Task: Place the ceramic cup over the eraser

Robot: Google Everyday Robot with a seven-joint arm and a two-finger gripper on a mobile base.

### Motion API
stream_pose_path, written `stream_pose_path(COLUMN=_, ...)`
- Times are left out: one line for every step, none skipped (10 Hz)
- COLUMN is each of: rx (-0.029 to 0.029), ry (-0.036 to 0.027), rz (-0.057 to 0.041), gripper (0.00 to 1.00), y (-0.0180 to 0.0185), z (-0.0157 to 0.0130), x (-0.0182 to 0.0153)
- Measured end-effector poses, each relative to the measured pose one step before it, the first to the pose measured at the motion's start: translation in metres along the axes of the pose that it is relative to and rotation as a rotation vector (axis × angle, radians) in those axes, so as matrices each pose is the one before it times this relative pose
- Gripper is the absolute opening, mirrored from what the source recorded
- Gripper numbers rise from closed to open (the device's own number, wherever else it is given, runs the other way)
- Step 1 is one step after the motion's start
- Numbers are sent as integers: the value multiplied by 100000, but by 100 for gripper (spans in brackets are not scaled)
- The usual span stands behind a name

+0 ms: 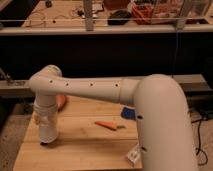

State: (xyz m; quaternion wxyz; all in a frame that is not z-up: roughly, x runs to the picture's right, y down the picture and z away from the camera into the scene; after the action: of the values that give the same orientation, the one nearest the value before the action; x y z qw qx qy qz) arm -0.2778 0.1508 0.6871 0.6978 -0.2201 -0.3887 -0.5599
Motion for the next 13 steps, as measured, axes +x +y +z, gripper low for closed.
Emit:
stream_pose_path(rx=74, ry=-65, rz=21, gripper=42, y=-5, z=-1, x=7)
stream_pose_path(rx=-21, ry=-130, rz=9, gripper=42, y=48, z=52, x=9)
stream_pose_path(rx=17, ry=-133, rz=-15, gripper=42, y=11, z=34, x=-12)
stream_pose_path(rx=11, ry=-64, rz=-39, gripper=42, y=16, z=5, x=7)
stream_pose_path(rx=-66, ry=-132, rz=36, gripper=42, y=54, z=49, x=19)
stream_pose_path(rx=-51, ry=-88, rz=-66, gripper=47, y=34, z=6, x=14)
stream_pose_path(rx=-83, ry=-90, rz=-96, gripper=50, y=40, z=-2, x=0)
stream_pose_path(rx=-64, ry=-94, rz=-93, gripper=51, y=32, z=-2, x=1)
stream_pose_path(rx=-14, ry=-180, rz=-17, gripper=51, y=36, z=35, x=2)
stream_pose_path(rx=17, ry=-45, rz=-36, gripper=51, y=20, z=-14, x=13)
stream_pose_path(rx=-4, ry=-113, rz=-35, gripper=51, y=26, z=11, x=3)
stream_pose_path(rx=0, ry=-153, rz=-89, gripper=51, y=28, z=44, x=3)
stream_pose_path(rx=-31, ry=-71, rz=-40, gripper=51, y=35, z=-8, x=6)
